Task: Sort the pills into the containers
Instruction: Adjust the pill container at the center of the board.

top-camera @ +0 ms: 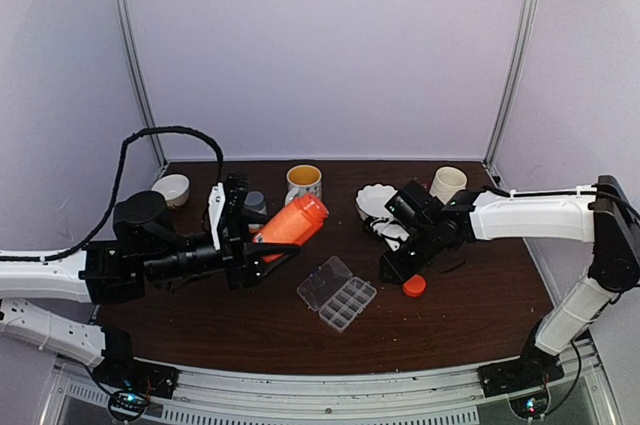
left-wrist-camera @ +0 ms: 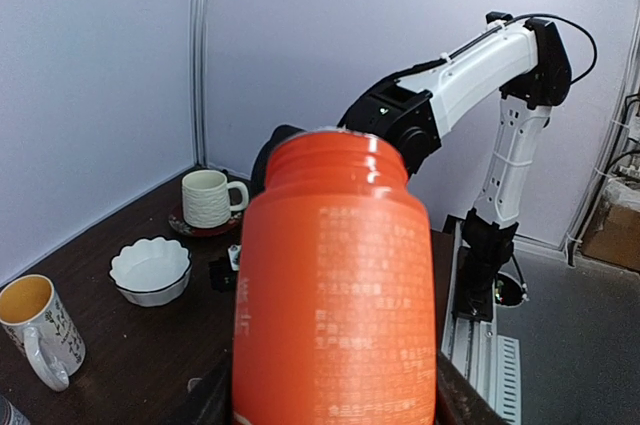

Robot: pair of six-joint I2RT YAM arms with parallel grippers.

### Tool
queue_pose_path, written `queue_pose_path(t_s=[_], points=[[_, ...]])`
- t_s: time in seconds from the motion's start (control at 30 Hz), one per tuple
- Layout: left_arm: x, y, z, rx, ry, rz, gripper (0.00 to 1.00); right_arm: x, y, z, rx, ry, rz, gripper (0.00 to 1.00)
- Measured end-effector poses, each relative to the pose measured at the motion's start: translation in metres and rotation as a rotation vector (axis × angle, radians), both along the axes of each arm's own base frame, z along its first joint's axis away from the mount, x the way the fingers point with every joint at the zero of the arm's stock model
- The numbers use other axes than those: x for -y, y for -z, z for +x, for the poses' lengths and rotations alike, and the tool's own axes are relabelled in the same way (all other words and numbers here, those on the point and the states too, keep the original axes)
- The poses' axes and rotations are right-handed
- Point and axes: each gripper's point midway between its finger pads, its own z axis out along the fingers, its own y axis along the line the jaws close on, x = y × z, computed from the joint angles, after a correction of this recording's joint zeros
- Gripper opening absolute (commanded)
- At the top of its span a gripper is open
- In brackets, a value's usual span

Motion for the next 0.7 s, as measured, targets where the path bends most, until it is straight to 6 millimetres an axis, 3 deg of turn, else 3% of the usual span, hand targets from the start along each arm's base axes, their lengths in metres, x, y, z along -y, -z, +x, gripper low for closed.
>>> queue_pose_path(t_s=[0.2, 0.33, 0.7], points=[[0.0, 0.004, 0.002, -0.033, -0.01, -0.006, 0.27, -0.026, 0.003, 0.002, -0.003, -0.038, 0.016, 0.29], [-0.001, 0.016, 0.002, -0.067, -0.019, 0.004, 0.27, -0.038, 0.005, 0.006, 0.0, -0.042, 0.023, 0.28], [-0.004, 0.055, -0.002, -0.143, -0.022, 0.056, 0.27, -0.052, 0.02, 0.023, 0.003, -0.015, -0.013, 0.23]])
